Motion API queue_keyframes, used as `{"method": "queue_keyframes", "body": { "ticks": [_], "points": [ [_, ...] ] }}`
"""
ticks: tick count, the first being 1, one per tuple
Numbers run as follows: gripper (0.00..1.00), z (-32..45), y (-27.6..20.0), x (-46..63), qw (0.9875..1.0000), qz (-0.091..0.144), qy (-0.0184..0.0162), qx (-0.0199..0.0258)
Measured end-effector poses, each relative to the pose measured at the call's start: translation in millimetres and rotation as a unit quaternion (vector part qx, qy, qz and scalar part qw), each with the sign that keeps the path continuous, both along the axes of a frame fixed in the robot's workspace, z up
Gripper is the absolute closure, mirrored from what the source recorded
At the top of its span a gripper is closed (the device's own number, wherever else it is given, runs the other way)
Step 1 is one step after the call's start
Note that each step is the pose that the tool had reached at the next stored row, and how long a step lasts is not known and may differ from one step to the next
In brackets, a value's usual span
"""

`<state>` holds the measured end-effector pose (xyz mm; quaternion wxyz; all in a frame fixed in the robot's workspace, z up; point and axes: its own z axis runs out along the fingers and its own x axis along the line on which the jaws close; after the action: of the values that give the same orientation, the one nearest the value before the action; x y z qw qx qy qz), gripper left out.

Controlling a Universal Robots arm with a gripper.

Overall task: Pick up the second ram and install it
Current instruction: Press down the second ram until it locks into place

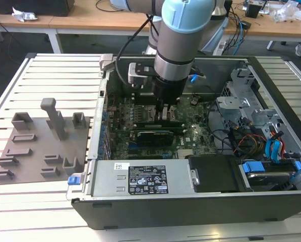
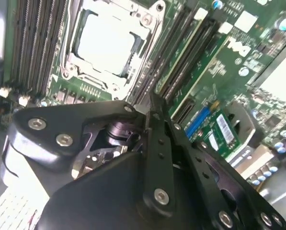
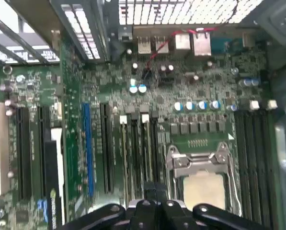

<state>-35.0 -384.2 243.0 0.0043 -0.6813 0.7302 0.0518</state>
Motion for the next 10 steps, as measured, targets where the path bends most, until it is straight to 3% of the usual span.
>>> {"method": "queue_keyframes", "body": {
  "ticks": [3,5,10],
  "points": [
    [0.89,28.4,0.2,0.0,1.0,0.0,0.0,0.0001],
    [0.89,31.8,0.1,0.1,1.0,0.0,0.0,0.0001],
    [0.89,31.9,0.1,0.0,1.0,0.0,0.0,0.0001]
  ]
}}
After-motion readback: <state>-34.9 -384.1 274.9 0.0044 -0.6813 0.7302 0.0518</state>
